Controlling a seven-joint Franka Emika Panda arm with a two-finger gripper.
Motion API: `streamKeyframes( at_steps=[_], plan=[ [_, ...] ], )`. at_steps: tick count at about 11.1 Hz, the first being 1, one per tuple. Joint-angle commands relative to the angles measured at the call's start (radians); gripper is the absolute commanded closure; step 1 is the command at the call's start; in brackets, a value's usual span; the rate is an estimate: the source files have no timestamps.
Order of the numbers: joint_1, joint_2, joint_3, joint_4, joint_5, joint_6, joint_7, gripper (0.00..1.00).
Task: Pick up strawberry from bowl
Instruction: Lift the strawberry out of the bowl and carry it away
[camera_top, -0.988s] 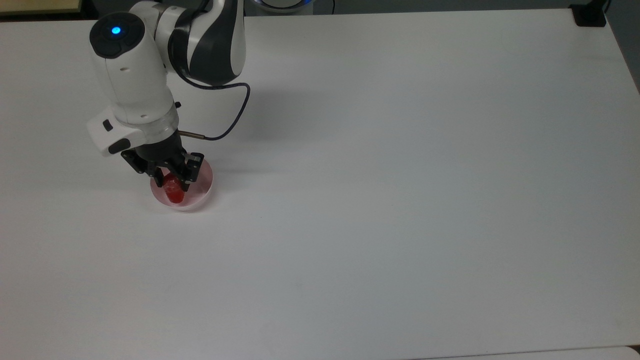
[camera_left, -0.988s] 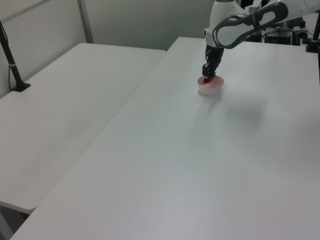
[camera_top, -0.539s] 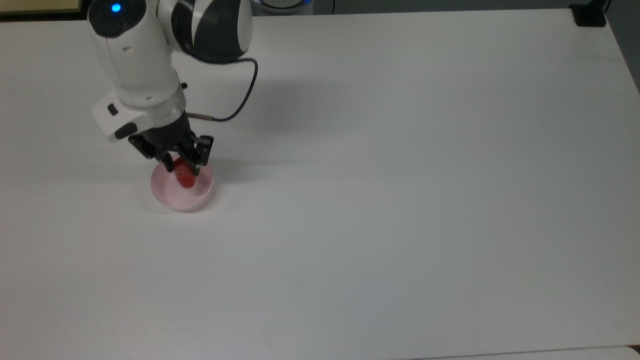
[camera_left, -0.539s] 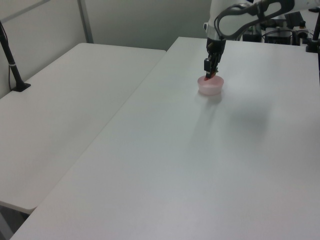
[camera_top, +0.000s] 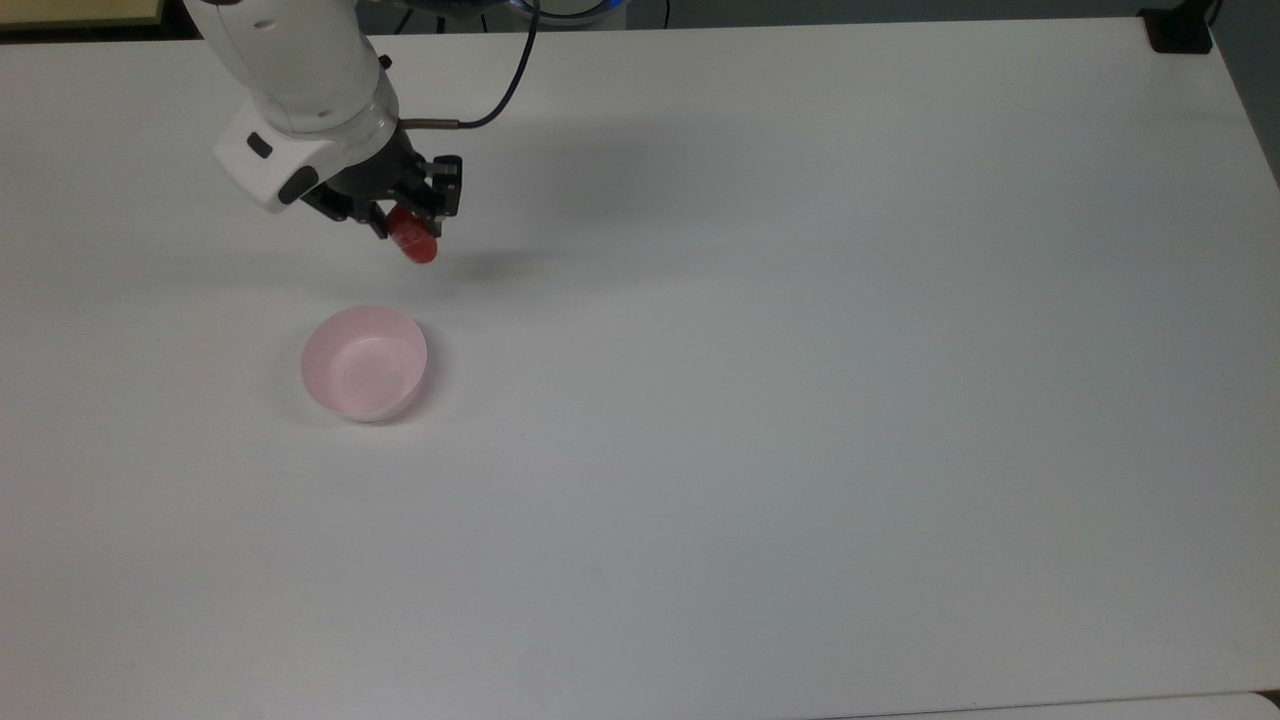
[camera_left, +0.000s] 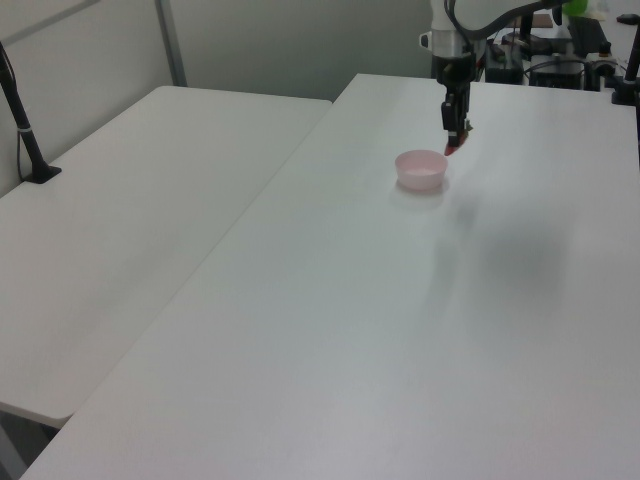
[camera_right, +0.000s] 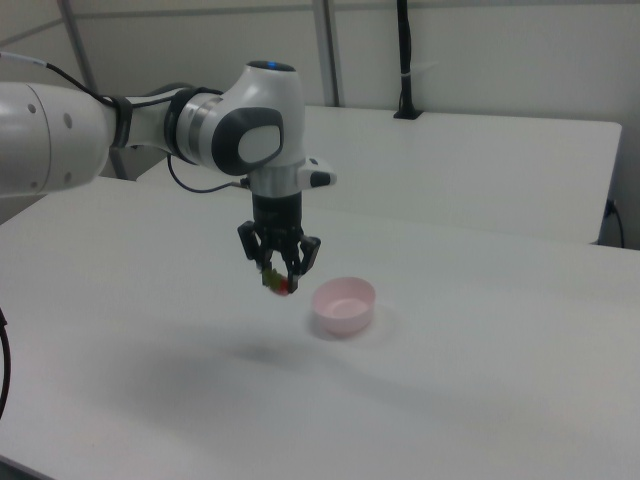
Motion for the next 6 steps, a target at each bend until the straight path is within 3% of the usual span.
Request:
streamKeyframes(
  at_steps=[1, 4, 6],
  plan=[
    [-0.017, -0.058, 0.004, -0.159, -0.030, -0.018, -0.096, 0.51],
    [-0.087, -0.055, 0.004, -0.199, -0.118, -0.010, -0.159, 0.54],
    [-0.165, -0.055, 0.003, -0.190, -0.119, 0.029, -0.200, 0.54]
  ],
)
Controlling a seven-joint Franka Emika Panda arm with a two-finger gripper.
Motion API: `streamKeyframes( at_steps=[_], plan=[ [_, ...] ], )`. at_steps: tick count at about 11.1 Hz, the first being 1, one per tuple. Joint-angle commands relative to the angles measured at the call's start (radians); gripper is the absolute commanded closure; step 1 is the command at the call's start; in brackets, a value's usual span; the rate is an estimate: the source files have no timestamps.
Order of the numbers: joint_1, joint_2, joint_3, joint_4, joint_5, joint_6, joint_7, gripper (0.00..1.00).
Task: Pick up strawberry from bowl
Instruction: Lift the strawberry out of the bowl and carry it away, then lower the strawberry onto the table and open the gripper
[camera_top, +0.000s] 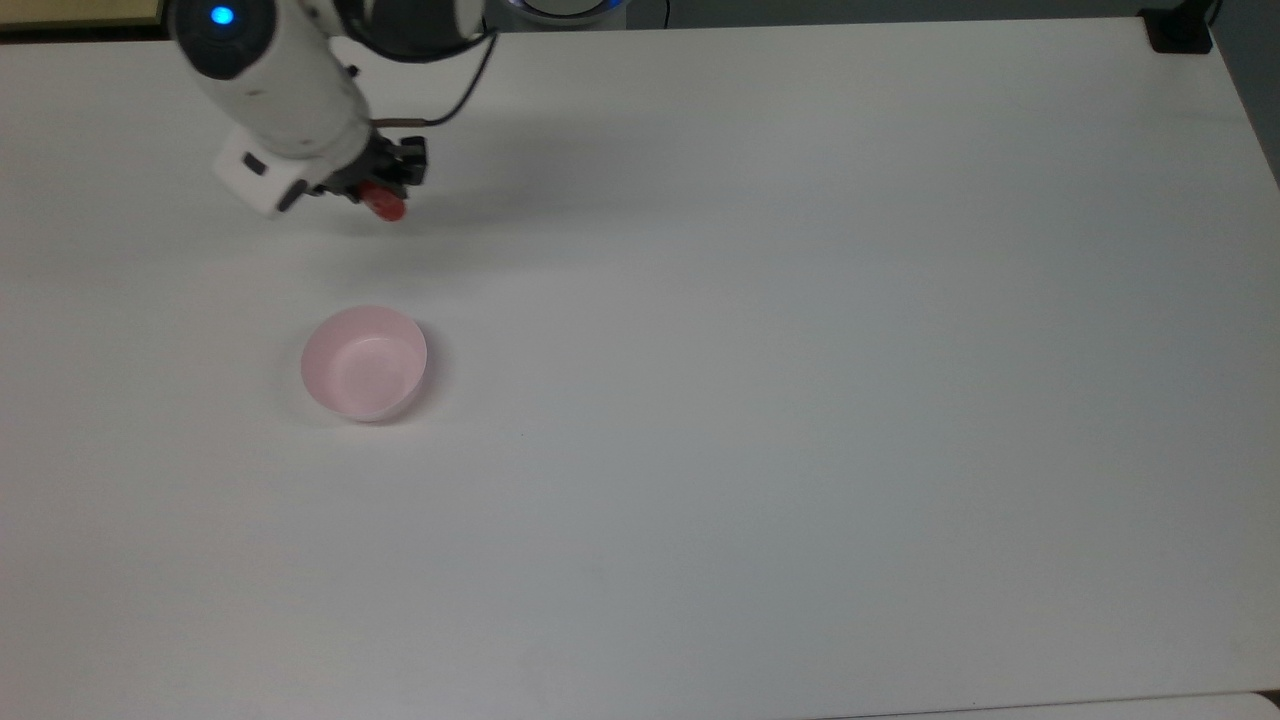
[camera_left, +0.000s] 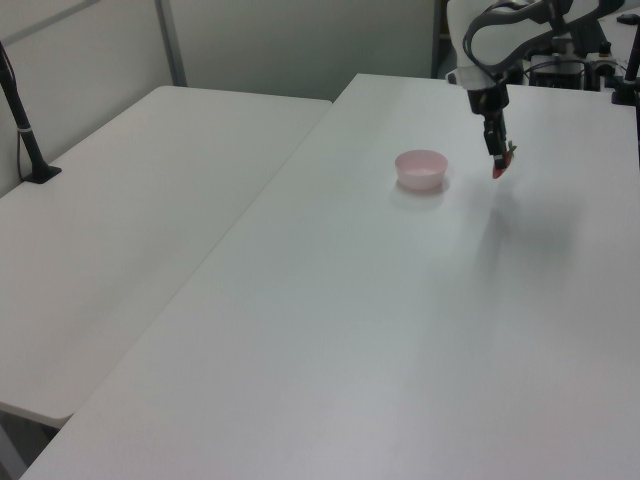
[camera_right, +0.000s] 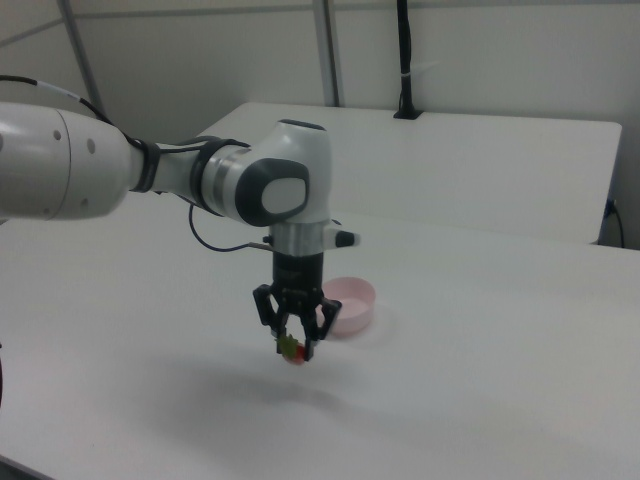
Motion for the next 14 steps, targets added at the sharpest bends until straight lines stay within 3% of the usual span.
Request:
streamKeyframes(
  at_steps=[1, 3, 5, 8, 9, 10, 13, 14],
  plan=[
    [-0.103, -0.044, 0.002, -0.030, -0.014, 0.082, -0.086, 0.54],
    [-0.145, -0.020, 0.002, -0.034, -0.053, 0.162, -0.121, 0.54],
    [-0.148, 0.041, 0.002, -0.035, -0.053, 0.297, -0.104, 0.54],
    [-0.142, 0.086, 0.002, -0.030, -0.053, 0.349, -0.101, 0.53],
    [-0.140, 0.090, 0.002, -0.028, -0.054, 0.348, -0.104, 0.33],
    [-0.140, 0.090, 0.002, -0.025, -0.054, 0.346, -0.107, 0.02],
    [-0.139, 0.034, 0.006, -0.009, -0.044, 0.317, -0.096, 0.00],
    [-0.134, 0.009, 0.007, 0.027, -0.039, 0.229, -0.096, 0.00]
  ],
)
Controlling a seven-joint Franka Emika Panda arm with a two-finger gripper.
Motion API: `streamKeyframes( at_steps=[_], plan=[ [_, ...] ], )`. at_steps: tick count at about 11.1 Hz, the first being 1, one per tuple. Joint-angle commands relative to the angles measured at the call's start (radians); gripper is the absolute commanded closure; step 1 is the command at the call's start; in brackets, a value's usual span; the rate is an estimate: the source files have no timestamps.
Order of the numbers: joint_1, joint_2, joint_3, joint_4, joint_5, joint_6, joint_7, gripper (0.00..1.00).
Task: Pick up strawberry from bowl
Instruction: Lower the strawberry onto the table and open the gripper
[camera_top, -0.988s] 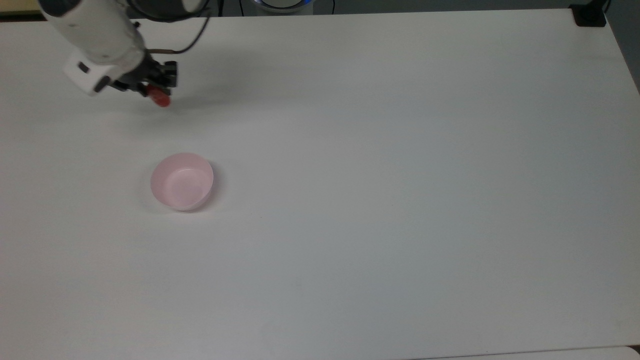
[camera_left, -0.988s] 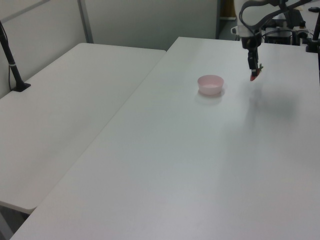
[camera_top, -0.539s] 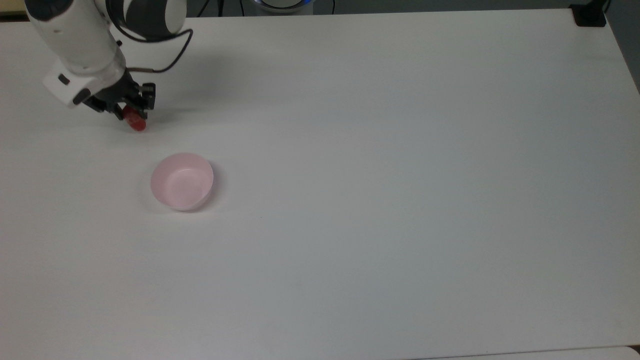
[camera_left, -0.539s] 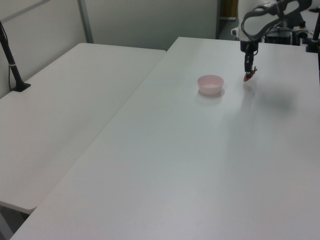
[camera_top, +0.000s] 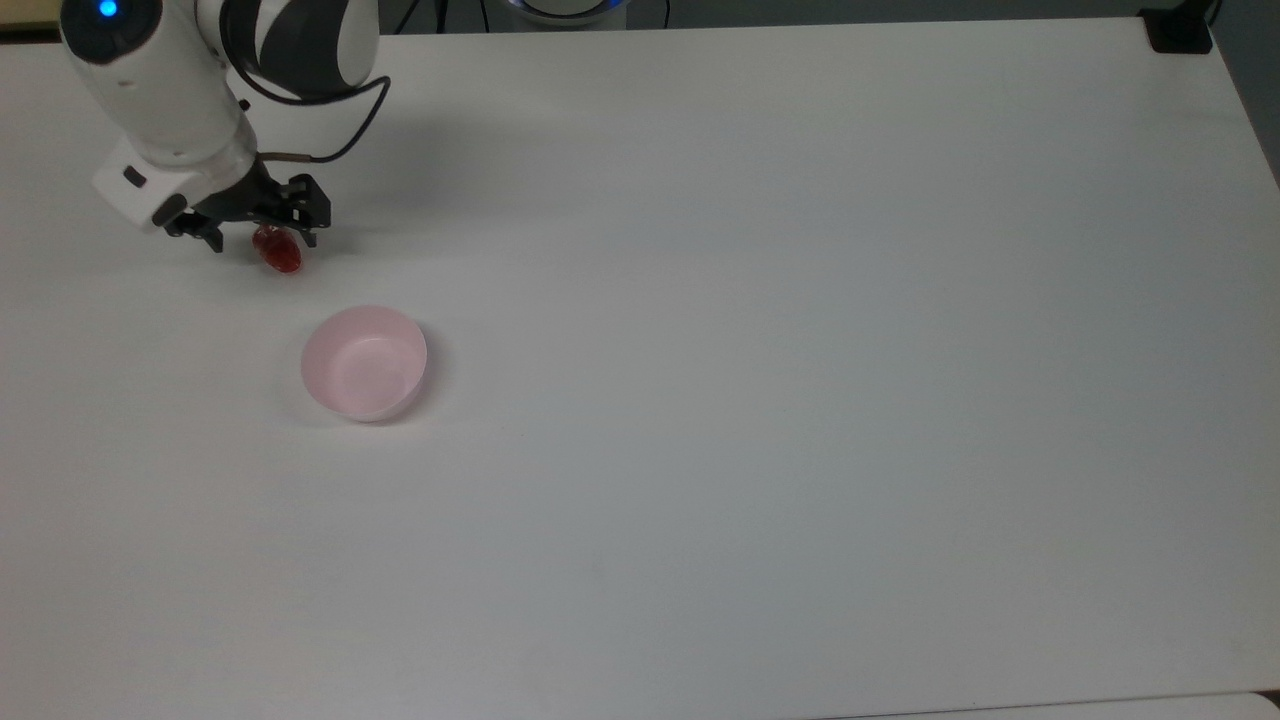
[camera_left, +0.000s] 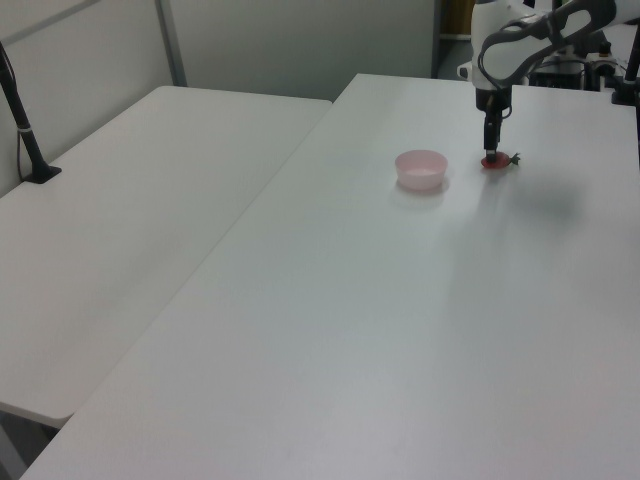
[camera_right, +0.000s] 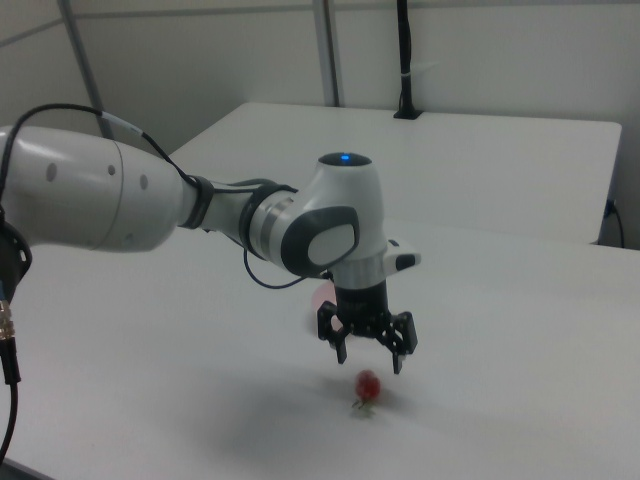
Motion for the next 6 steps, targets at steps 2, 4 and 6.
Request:
streamKeyframes(
  at_steps=[2, 4, 6],
  plan=[
    [0.046, -0.147, 0.009, 0.094, 0.033, -0.270, 0.035, 0.00],
    [0.082, -0.230, 0.009, 0.100, 0.108, -0.298, 0.177, 0.00],
    [0.135, -0.310, 0.007, 0.101, 0.133, -0.343, 0.325, 0.00]
  ],
)
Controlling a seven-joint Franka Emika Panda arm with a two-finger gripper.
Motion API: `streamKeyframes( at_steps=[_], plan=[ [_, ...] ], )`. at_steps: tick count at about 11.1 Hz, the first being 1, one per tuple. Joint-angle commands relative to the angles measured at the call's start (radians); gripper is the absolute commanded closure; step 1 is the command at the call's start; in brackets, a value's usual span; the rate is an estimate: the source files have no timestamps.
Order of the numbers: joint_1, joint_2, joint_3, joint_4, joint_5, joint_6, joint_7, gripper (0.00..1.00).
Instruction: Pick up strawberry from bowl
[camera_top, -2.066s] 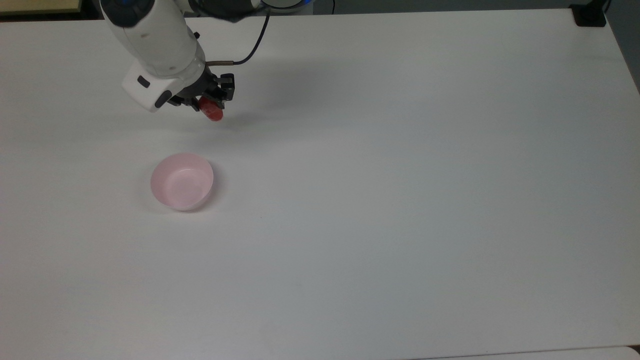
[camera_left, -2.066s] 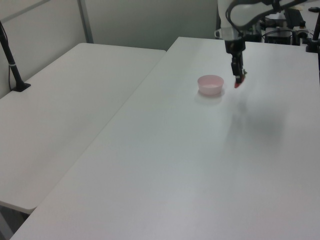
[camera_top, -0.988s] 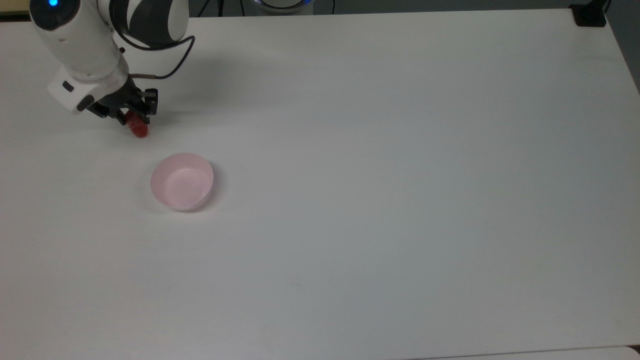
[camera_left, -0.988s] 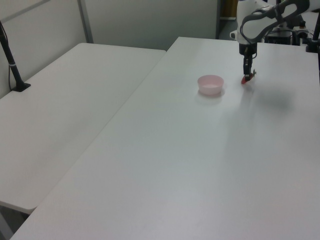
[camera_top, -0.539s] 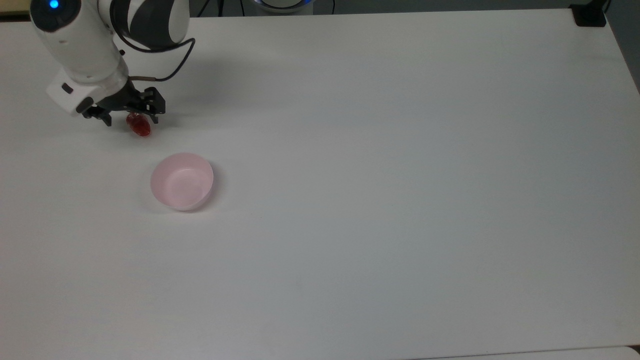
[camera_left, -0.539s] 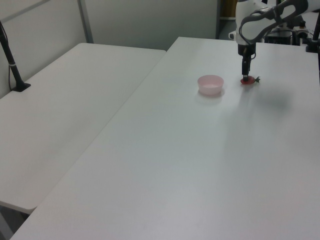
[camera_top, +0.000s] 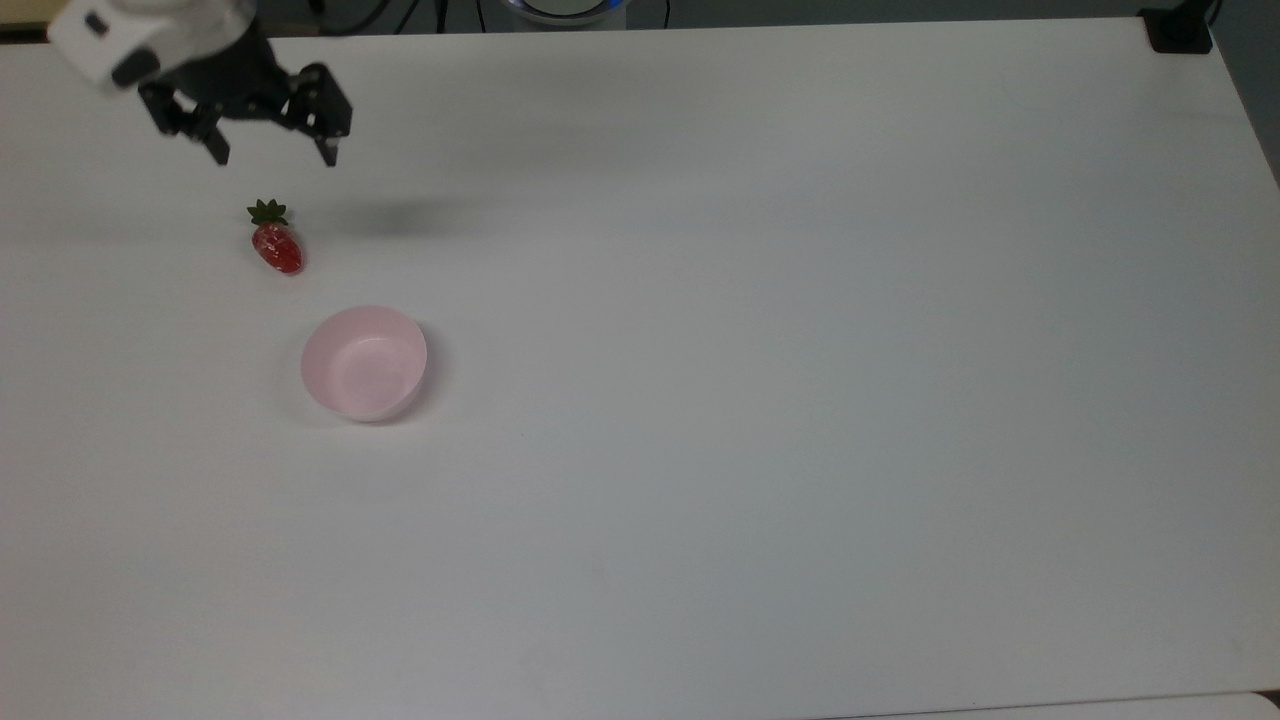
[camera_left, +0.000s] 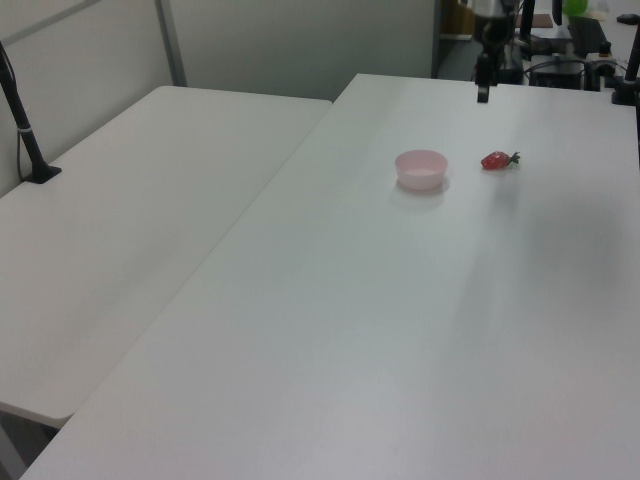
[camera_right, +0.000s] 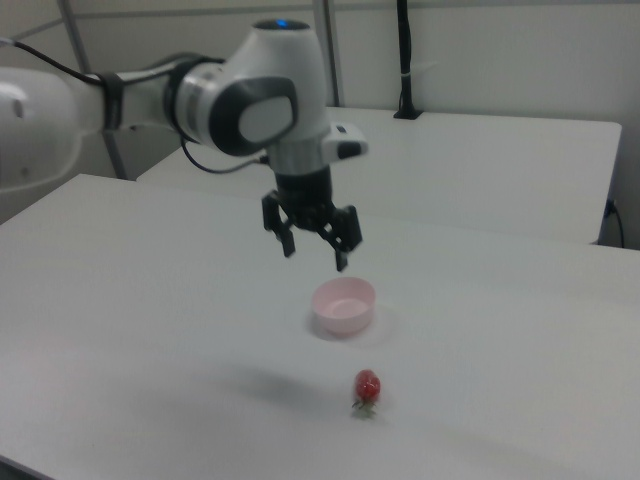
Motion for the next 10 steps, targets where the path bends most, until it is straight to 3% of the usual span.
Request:
streamKeyframes(
  at_steps=[1, 3, 5, 6, 10],
  plan=[
    [0.090, -0.138, -0.013, -0.023, 0.048, -0.105, 0.218, 0.00],
    [0.162, -0.191, -0.027, -0.025, 0.053, -0.152, 0.387, 0.00],
    [0.250, -0.197, -0.056, -0.032, 0.052, -0.145, 0.472, 0.00],
    [0.294, -0.194, -0.082, -0.032, 0.041, -0.137, 0.463, 0.00],
    [0.298, -0.192, -0.098, -0.026, 0.020, -0.071, 0.411, 0.00]
  ],
)
